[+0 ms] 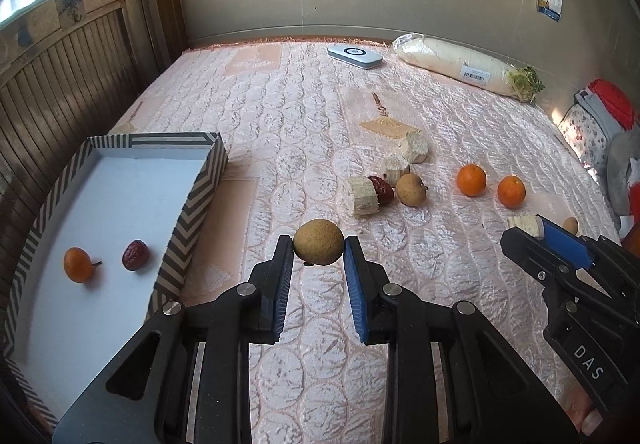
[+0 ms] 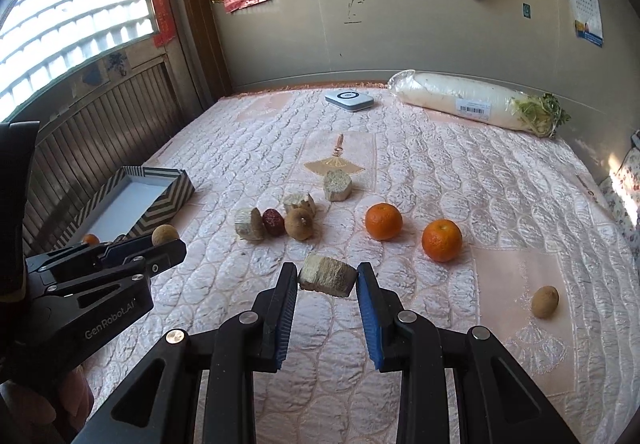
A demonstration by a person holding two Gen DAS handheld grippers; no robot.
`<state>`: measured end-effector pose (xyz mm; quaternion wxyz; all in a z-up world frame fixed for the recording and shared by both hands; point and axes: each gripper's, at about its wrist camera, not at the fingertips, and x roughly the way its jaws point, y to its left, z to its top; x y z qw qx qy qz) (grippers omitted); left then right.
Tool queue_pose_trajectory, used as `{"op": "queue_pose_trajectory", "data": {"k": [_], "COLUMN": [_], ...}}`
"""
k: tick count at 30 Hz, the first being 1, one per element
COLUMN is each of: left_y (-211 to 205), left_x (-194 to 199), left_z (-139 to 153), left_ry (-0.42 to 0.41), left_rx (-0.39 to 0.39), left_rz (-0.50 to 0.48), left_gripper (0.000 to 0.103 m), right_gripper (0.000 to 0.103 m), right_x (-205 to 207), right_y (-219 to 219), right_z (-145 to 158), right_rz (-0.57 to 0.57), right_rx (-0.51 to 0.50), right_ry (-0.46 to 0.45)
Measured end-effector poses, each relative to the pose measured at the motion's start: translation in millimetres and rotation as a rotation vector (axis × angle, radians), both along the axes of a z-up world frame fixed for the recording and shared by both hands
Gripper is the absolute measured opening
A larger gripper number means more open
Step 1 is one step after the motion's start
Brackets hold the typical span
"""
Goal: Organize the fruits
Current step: 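Close the left gripper on a brown round fruit while the right grasps a white cube, then carry the brown fruit and white cube over the striped tray with both grippers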
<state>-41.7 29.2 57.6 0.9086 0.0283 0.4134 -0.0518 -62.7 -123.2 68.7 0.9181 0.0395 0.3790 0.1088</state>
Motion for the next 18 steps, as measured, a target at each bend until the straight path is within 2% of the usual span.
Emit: {"op": "queue_pose_trajectory", "data": {"k": [18], "left_y": [24], "left_x": [-17], "left_z": [13], "left_ry": [-0.034], "left_rx": [0.008], "left_rz": [0.049], "left_gripper": [0.025], "right_gripper": [0.029], "right_x": [-13], "right_y": [39], "right_z": [10], "right_rz": [0.088], "right_rx": [-0.021], "right_ry": [-0.022]}}
